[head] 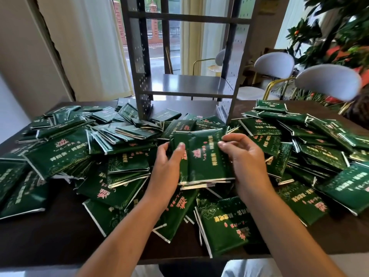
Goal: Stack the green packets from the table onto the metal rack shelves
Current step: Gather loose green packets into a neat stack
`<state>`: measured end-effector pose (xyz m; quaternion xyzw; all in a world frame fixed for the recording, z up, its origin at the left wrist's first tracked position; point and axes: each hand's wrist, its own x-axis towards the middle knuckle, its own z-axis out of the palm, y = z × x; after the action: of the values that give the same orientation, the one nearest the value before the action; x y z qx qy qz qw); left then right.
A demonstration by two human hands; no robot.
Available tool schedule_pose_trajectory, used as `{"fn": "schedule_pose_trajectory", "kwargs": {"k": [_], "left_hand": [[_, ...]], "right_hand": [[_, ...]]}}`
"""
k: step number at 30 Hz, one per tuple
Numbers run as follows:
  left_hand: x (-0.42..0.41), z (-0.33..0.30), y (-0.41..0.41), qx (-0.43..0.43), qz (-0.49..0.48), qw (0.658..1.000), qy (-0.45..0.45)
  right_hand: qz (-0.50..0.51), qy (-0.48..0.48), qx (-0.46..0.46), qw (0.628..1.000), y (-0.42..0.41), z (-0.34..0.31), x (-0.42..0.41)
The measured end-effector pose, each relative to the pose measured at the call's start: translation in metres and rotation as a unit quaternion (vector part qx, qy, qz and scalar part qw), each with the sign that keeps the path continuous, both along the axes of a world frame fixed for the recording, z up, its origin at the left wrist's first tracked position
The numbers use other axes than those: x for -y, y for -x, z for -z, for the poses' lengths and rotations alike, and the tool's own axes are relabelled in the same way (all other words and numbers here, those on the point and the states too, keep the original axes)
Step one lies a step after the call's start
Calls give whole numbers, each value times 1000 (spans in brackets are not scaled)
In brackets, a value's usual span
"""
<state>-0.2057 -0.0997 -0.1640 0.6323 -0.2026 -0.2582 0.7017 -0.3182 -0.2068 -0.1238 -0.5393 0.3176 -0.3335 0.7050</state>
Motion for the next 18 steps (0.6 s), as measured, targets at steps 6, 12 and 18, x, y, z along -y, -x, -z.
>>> {"fn": "schedule_pose_trajectory", "kwargs": {"k": [6, 12, 18], "left_hand": [[-2, 1, 2, 1, 27, 1000, 8], [-1, 2, 1, -6, -6, 1000, 29], [-2, 2, 1, -16, -36, 998, 53]], "right_hand": [[-8, 307, -104, 946, -5, 9, 0], [-187, 469, -280, 817, 14, 11, 21], [-198, 556, -392, 706, 13, 11, 14]]}}
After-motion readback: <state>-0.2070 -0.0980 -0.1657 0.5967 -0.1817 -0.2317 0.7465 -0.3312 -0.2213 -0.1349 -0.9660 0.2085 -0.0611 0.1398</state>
